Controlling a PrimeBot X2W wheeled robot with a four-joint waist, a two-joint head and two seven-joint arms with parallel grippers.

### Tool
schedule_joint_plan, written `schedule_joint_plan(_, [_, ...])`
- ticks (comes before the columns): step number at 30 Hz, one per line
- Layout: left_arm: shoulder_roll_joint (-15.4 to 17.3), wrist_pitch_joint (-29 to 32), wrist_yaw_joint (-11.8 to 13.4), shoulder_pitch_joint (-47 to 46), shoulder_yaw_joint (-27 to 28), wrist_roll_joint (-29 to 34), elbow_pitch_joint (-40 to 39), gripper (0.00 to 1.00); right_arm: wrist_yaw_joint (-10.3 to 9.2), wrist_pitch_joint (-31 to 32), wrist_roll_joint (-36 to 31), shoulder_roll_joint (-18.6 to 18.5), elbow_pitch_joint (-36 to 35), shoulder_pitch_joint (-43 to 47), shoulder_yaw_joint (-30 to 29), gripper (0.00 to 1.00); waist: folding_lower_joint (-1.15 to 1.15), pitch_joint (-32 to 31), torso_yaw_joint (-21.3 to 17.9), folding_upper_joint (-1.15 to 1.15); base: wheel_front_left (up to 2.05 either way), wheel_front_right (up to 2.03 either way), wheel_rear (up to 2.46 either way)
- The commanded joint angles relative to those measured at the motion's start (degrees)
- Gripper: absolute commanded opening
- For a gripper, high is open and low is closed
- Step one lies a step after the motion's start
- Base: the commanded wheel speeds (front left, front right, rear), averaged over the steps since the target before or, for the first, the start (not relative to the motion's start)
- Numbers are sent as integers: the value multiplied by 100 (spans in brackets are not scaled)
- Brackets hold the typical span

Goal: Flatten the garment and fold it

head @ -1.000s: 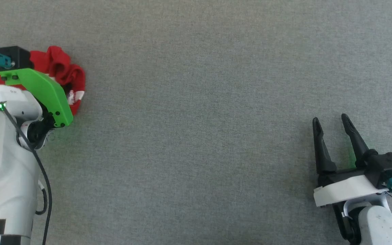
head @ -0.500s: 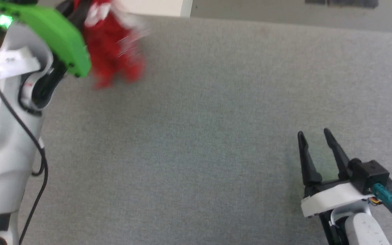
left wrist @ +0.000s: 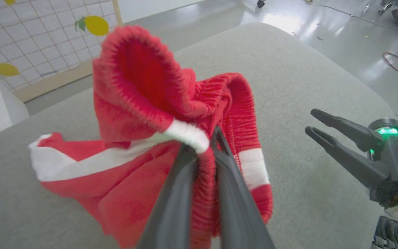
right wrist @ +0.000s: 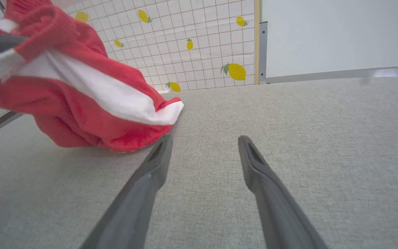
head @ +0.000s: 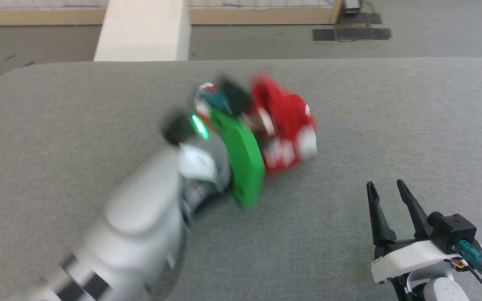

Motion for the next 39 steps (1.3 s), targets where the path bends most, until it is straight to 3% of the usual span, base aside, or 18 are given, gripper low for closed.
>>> schedule_joint_plan(1, [-118,92,-38,320,-261,-232,114,0,-8,-32,37,-4,6,53,-16,100,0,-82,-311,0,0,0,0])
schedule_joint_plan(6, [-415,445,-38,1016,-1118,-830,331,4,-8,-33,60,-4,-36,156,-41,100,0,-152,-405,0,0,0,0])
schedule_joint_plan(7, [-473,459,-38,1123,-1180,-951,378,70,-8,-33,56,-4,-45,192,-56,100,0,-178,-392,0,0,0,0])
schedule_joint_plan(8, [-513,464,-38,1191,-1208,-1031,427,100,-8,-34,54,-4,-47,228,-69,100,0,-215,-374,0,0,0,0])
schedule_joint_plan(14, [-612,71,-16,1242,-737,-1496,473,100,-8,-34,64,-4,-49,393,-89,100,0,-452,-180,0,0,0,0])
schedule_joint_plan(20, [-255,-1067,270,1070,243,-1465,268,100,-8,-34,97,-4,-42,491,-47,100,0,-726,31,0,0,0,0])
schedule_joint_plan(25, [251,-2452,787,1389,923,-999,208,100,-8,-34,145,-4,-43,617,-34,100,0,-946,155,0,0,0,0])
schedule_joint_plan(28, [585,-3250,1235,1779,1233,-589,187,100,-8,-34,167,-4,-70,713,-54,100,0,-1050,213,0,0,0,0])
schedule_joint_plan(32, [892,-3511,1818,2395,1558,72,15,100,-8,48,160,-4,-168,822,-39,100,0,-1117,253,0,0,0,0])
schedule_joint_plan(34, [869,-3525,2046,2756,1855,349,-246,100,-8,178,137,-4,-242,890,-25,100,0,-1129,272,0,0,0,0])
schedule_joint_plan(39, [654,-3529,2209,3672,2377,947,-808,100,-8,644,87,-4,-559,1041,21,100,0,-1067,301,0,0,0,0])
